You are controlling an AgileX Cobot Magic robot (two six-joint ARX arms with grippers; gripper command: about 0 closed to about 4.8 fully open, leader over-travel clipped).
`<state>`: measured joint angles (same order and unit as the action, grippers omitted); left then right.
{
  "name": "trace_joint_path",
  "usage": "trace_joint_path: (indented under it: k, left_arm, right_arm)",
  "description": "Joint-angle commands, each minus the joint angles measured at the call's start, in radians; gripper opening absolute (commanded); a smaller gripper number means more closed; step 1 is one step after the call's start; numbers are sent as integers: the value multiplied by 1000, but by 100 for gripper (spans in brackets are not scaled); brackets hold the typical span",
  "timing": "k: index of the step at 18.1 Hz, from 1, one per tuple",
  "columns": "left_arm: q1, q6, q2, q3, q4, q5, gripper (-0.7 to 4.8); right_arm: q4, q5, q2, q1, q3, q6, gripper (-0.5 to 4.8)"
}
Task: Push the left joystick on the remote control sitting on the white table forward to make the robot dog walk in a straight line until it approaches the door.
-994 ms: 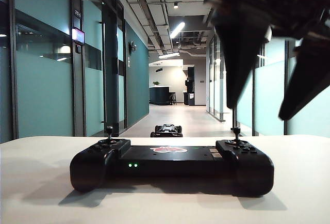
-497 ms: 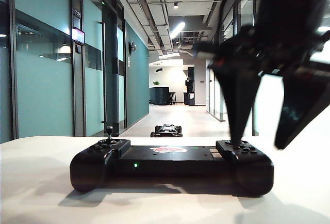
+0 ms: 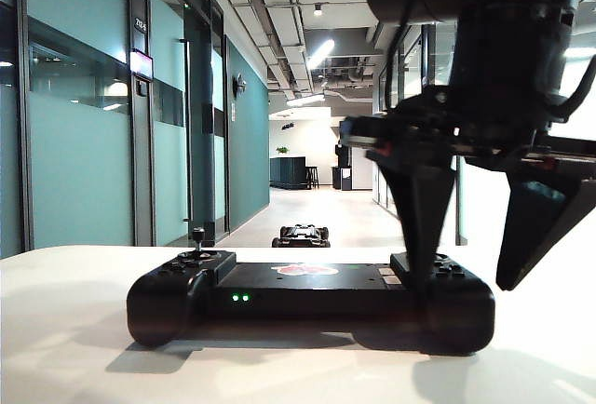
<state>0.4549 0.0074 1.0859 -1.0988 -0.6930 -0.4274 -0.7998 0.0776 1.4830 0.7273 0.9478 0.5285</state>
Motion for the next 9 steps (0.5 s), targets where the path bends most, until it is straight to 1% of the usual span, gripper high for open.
trace_joint_path:
  k: [1, 4, 9]
  left_arm:
    - [1, 4, -2, -6, 9, -23, -5]
    - [1, 5, -2, -6, 9, -24, -5]
    - [1, 4, -2, -6, 7, -26, -5]
  right_arm:
    - [34, -3, 4, -7, 2, -5, 330]
    - [43, -30, 25, -7, 2, -6, 330]
    - [74, -32, 79, -7, 2, -6, 328]
